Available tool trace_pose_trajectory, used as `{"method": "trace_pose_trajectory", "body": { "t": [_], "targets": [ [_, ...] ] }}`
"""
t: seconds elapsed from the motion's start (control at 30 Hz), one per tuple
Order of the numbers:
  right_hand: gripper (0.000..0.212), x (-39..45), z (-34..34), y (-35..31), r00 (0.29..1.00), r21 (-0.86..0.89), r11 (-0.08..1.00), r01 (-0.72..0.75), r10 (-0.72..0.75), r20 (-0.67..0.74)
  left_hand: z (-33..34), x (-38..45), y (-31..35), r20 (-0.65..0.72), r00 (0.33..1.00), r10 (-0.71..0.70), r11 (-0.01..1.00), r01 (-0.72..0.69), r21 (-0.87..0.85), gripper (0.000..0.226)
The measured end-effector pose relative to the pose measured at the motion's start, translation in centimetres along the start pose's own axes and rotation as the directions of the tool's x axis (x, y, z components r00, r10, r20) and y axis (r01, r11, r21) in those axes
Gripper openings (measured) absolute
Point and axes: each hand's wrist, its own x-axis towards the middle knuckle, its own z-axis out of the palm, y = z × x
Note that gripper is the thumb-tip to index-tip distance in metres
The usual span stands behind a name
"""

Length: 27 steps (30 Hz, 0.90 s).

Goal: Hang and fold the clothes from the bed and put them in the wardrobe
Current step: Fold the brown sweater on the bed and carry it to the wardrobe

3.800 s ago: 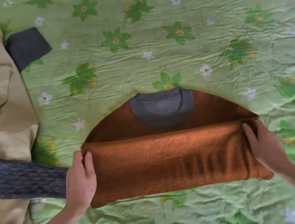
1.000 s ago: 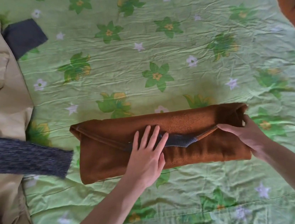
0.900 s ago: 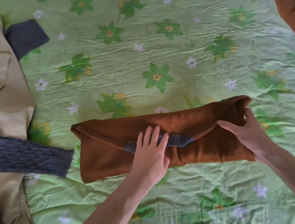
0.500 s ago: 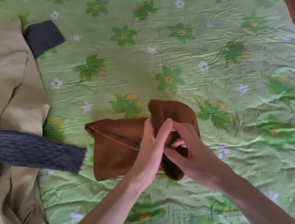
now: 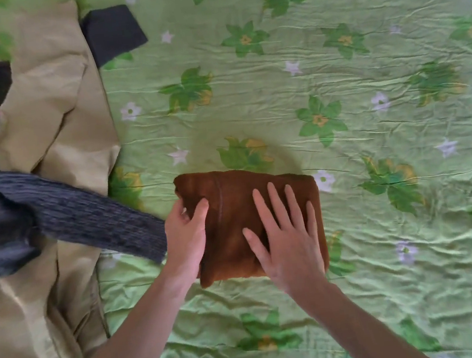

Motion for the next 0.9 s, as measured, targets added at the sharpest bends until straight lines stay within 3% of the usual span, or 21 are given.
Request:
{"method": "trace_pose_trajectory", "body": {
  "t": [0.07, 0.13, 0.2, 0.23, 0.27, 0.33, 0.43, 0.53, 0.7, 0.83, 0.9],
  "targets": [
    [0.07, 0.6, 1.5, -2.0, 0.998, -0.095, 0.993, -0.068, 0.069, 0.006, 0.0, 0.0, -0.3, -0.106, 0.989, 0.099, 0.988, -0.085, 0.13, 0.033],
    [0.072, 1.3, 2.6, -3.3, 0.993, -0.153, 0.982, -0.11, 0.115, 0.023, 0.2, -0.4, -0.6, -0.155, 0.907, 0.391, 0.866, -0.305, 0.396, 0.047],
    [0.073, 1.9, 3.1, -4.1, 0.988, -0.181, 0.975, -0.126, 0.139, 0.062, 0.5, -0.7, -1.3, 0.065, 0.749, 0.66, 0.568, -0.554, 0.608, 0.047],
    [0.072, 2.1, 3.0, -4.2, 0.985, -0.185, 0.974, -0.128, 0.146, 0.087, 0.6, -0.5, -1.8, 0.241, 0.674, 0.698, 0.4, -0.646, 0.65, 0.047],
    [0.071, 2.3, 2.8, -4.1, 0.984, -0.177, 0.977, -0.12, 0.14, 0.108, 0.6, -0.3, -2.4, 0.394, 0.627, 0.672, 0.265, -0.7, 0.663, 0.048],
    [0.068, 2.2, 1.9, -3.1, 0.992, -0.099, 0.993, -0.065, 0.075, 0.103, 0.4, 0.5, -3.6, 0.543, 0.626, 0.559, 0.152, -0.721, 0.676, 0.055],
    [0.057, 1.5, 0.3, 0.1, 0.999, 0.126, 0.992, 0.013, -0.007, -0.048, -0.6, 1.9, -4.8, 0.542, 0.66, 0.52, 0.161, -0.699, 0.697, 0.059],
    [0.052, 0.6, 0.4, 3.2, 0.986, 0.165, 0.986, -0.027, 0.053, -0.156, -1.0, 2.7, -5.4, 0.474, 0.699, 0.536, 0.229, -0.66, 0.715, 0.059],
    [0.057, 0.9, 1.6, 4.8, 0.998, 0.351, 0.935, -0.037, 0.056, -0.043, -1.1, 2.2, -5.4, 0.443, 0.718, 0.537, 0.295, -0.652, 0.699, 0.059],
    [0.068, 1.1, 1.4, 5.7, 0.995, 0.582, 0.811, -0.056, 0.091, -0.031, -1.2, 1.3, -4.6, 0.39, 0.738, 0.551, 0.332, -0.623, 0.708, 0.057],
    [0.085, 1.0, 1.1, 5.7, 0.976, 0.738, 0.651, -0.177, 0.214, 0.045, -0.8, 0.6, -4.4, 0.238, 0.834, 0.497, 0.504, -0.501, 0.704, 0.065]
  ]
}}
